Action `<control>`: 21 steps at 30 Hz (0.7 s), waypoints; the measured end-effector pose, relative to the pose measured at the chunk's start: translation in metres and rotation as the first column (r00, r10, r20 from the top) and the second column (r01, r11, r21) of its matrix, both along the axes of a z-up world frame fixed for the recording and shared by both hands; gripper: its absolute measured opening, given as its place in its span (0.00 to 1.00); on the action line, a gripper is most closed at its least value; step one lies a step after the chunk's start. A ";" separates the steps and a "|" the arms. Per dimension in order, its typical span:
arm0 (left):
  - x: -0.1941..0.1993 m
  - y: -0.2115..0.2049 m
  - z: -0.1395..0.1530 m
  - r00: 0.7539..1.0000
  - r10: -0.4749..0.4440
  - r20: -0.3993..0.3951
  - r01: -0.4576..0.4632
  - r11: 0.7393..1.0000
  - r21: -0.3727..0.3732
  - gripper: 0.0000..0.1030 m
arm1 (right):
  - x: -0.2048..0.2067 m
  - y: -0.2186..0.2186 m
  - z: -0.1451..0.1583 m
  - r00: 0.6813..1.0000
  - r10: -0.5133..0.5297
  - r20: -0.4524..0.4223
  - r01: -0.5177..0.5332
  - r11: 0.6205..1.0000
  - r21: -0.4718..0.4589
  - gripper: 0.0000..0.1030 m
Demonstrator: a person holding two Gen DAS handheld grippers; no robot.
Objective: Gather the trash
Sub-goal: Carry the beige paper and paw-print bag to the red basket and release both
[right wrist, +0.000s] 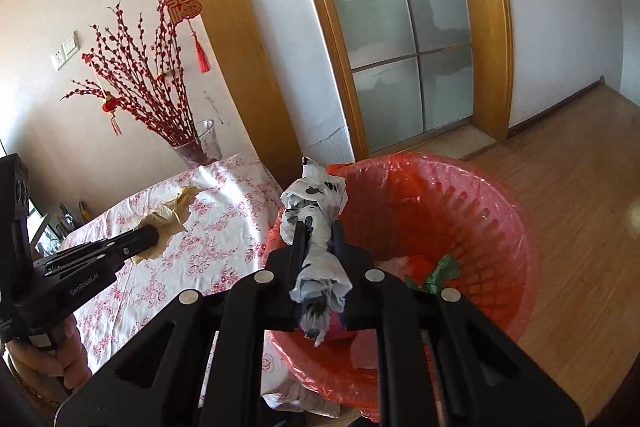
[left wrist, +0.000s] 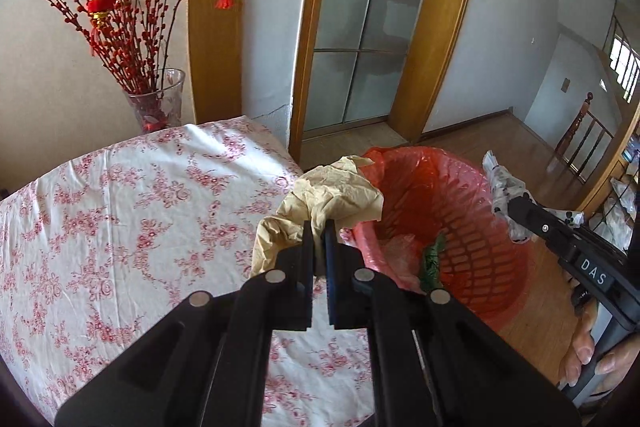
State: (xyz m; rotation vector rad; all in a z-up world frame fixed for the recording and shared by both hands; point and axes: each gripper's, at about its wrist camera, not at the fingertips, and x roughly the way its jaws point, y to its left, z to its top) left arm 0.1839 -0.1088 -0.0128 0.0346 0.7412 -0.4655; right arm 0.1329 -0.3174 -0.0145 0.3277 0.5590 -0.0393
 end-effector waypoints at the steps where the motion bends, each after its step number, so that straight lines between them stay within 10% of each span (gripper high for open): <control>1: -0.001 -0.004 0.000 1.000 -0.007 -0.001 0.007 1.000 -0.003 0.06 | -0.002 -0.003 0.000 1.000 -0.008 0.001 0.008 1.000 0.001 0.13; 21: -0.001 -0.094 -0.021 0.984 -0.154 -0.087 0.148 0.986 -0.071 0.10 | -0.004 -0.064 0.000 0.987 -0.156 0.031 0.152 0.985 0.084 0.19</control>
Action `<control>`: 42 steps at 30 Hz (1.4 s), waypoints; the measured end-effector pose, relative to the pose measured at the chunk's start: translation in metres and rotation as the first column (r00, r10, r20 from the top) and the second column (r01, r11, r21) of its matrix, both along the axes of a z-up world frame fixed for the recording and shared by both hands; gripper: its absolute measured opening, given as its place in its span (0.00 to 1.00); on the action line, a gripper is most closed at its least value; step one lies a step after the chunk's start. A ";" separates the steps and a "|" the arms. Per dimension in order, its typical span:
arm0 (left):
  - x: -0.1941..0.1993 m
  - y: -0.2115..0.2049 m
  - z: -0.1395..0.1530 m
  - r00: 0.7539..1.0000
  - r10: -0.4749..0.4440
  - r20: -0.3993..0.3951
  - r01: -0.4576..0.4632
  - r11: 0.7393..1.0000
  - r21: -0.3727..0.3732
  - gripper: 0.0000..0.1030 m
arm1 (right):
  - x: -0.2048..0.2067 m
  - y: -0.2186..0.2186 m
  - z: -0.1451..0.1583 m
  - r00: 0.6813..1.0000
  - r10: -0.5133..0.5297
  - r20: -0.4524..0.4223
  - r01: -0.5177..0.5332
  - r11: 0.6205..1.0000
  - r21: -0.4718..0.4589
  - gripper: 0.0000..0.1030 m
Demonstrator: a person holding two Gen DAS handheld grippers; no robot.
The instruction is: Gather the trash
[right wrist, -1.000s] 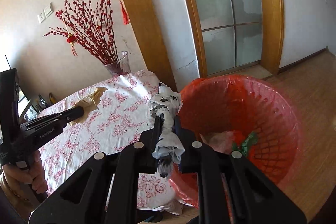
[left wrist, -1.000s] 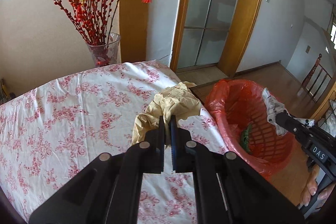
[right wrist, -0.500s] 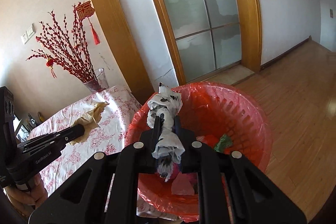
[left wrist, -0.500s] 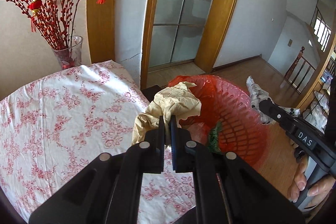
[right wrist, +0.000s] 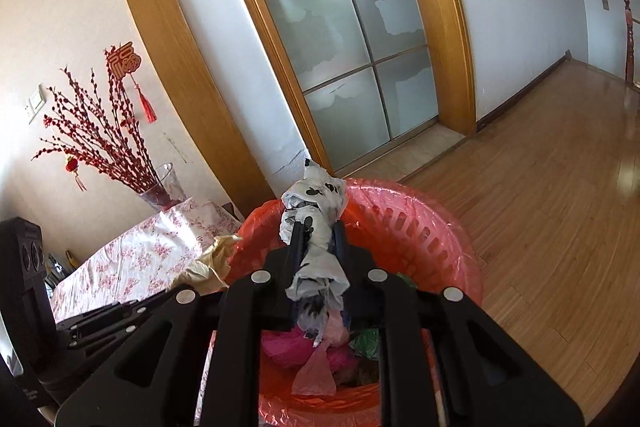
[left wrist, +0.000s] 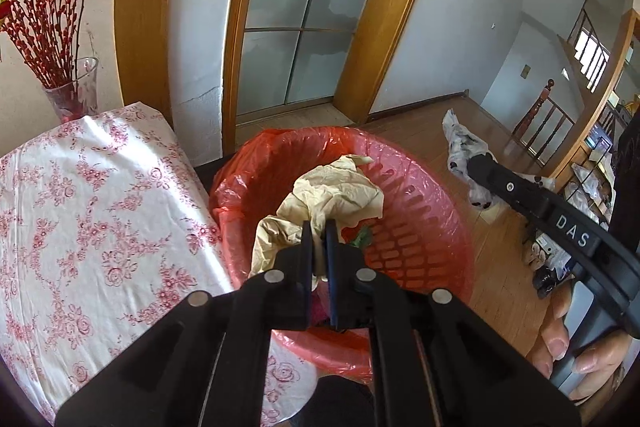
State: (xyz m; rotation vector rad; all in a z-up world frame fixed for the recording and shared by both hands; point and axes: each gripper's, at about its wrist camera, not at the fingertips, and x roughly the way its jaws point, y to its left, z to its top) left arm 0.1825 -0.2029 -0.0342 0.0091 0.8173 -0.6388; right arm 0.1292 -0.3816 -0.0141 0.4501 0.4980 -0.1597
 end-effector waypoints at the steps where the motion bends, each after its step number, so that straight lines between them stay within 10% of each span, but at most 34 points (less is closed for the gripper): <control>1: 0.001 -0.003 -0.003 1.000 0.000 -0.003 0.000 1.000 0.001 0.11 | 0.001 -0.003 0.000 1.000 -0.005 0.002 0.005 1.000 0.010 0.34; 3: 0.003 -0.008 -0.009 1.000 0.005 -0.017 -0.004 1.000 0.007 0.26 | 0.001 -0.009 -0.001 1.000 -0.014 0.015 0.013 0.999 0.030 0.55; 9: 0.006 0.002 -0.025 0.997 0.045 -0.057 -0.044 0.999 0.018 0.36 | -0.009 -0.011 -0.007 0.999 -0.033 -0.002 0.033 0.999 0.019 0.62; 17: -0.034 0.054 -0.002 0.984 0.136 0.114 -0.140 0.990 0.026 0.68 | -0.040 0.037 -0.004 0.999 -0.049 0.002 0.048 0.980 -0.194 0.97; 33: -0.132 0.161 0.025 0.800 0.406 0.441 -0.475 0.878 0.054 0.96 | -0.102 0.132 -0.003 0.998 -0.016 0.059 0.036 0.933 -0.357 0.98; 42: -0.160 0.187 0.024 0.771 0.452 0.449 -0.518 0.855 0.028 0.96 | -0.123 0.165 -0.004 0.997 -0.011 0.080 0.043 0.912 -0.409 0.98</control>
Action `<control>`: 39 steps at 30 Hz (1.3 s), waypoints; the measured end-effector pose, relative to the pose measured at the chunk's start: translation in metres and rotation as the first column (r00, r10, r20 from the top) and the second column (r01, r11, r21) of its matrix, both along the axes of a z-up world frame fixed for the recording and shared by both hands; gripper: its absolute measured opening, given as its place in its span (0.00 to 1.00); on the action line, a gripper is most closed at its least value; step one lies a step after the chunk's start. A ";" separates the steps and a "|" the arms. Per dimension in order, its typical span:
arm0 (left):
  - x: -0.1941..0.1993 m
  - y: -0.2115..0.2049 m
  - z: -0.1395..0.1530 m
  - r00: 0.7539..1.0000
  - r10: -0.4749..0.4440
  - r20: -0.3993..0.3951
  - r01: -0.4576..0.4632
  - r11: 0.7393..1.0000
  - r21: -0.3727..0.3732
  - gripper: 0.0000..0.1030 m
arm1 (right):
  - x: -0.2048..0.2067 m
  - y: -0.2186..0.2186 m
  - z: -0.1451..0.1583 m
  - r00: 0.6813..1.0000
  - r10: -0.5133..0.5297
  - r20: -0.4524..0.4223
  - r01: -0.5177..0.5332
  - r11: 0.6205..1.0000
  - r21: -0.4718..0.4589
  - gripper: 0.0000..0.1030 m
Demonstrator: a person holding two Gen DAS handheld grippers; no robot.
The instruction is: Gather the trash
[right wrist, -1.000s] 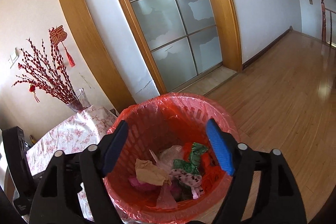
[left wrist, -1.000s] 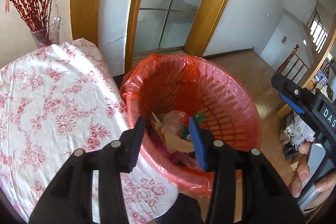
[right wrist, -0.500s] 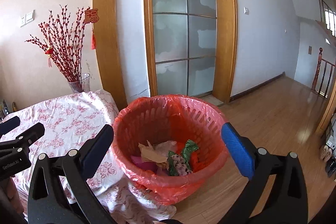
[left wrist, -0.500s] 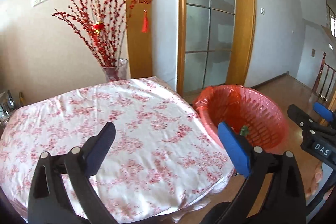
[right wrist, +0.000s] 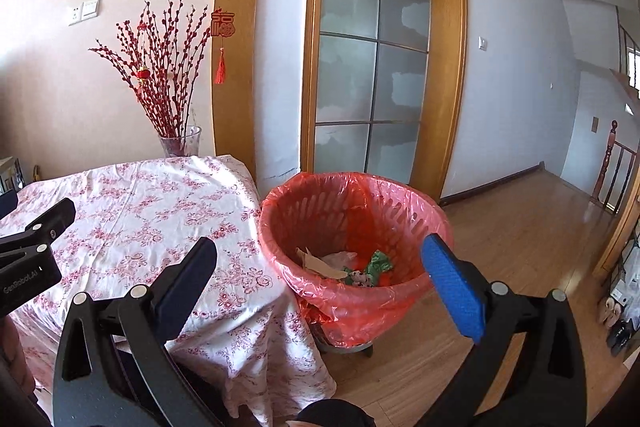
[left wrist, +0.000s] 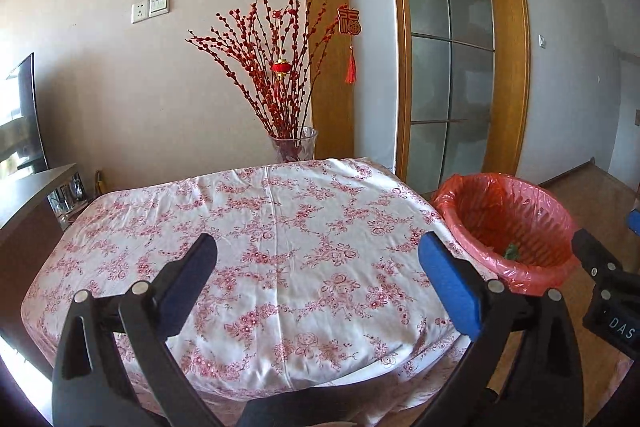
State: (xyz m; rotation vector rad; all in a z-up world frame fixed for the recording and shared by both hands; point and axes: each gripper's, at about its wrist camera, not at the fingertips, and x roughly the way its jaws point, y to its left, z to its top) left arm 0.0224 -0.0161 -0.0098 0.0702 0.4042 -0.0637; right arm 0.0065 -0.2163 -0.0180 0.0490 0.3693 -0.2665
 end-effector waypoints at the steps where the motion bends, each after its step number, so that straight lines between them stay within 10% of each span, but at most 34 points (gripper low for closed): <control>1: -0.002 0.001 0.000 1.000 0.001 0.000 -0.001 1.000 -0.001 0.96 | -0.001 0.001 0.000 1.000 -0.004 -0.003 0.004 1.000 0.001 0.98; 39: -0.010 0.007 -0.006 0.999 0.021 -0.026 -0.022 0.999 -0.044 0.96 | -0.002 0.009 -0.005 0.999 -0.042 -0.030 0.042 0.999 0.012 0.98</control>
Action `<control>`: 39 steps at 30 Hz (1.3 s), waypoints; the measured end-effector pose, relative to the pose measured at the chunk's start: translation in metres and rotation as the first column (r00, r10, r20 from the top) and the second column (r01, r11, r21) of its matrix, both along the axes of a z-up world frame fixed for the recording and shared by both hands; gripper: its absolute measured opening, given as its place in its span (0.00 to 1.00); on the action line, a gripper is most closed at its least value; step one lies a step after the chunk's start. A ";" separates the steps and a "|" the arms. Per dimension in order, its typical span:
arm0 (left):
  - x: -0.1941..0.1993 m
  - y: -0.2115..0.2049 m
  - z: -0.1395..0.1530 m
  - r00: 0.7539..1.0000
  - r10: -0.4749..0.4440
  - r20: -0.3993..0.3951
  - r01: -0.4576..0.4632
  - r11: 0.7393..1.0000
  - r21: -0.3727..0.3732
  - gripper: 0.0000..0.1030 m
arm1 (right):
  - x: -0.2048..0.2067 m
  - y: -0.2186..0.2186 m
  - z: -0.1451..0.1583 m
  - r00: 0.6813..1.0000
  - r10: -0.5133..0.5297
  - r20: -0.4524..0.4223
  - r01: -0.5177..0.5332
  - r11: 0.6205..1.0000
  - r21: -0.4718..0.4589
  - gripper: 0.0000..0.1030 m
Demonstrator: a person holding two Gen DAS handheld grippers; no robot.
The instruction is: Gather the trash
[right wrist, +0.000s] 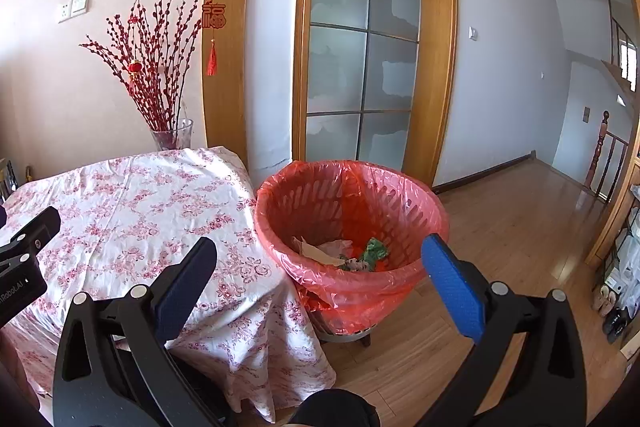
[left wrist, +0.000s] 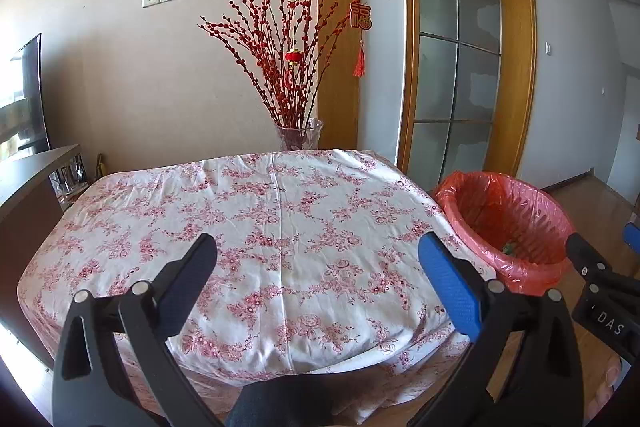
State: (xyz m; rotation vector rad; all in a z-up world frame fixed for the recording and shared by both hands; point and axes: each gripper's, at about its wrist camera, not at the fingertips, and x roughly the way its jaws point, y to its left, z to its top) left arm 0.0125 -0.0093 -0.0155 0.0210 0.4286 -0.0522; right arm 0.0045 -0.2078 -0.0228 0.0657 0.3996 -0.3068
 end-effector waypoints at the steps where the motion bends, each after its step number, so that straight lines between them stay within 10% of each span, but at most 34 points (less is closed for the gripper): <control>1: 0.000 0.000 0.000 1.000 0.000 0.000 0.000 1.000 -0.001 0.96 | 0.000 0.000 0.000 1.000 0.000 0.001 0.000 1.000 -0.001 0.98; 39: 0.000 -0.001 0.001 1.000 0.003 0.000 -0.003 1.000 -0.006 0.96 | 0.005 0.002 -0.002 1.000 0.014 -0.009 -0.014 1.000 0.003 0.98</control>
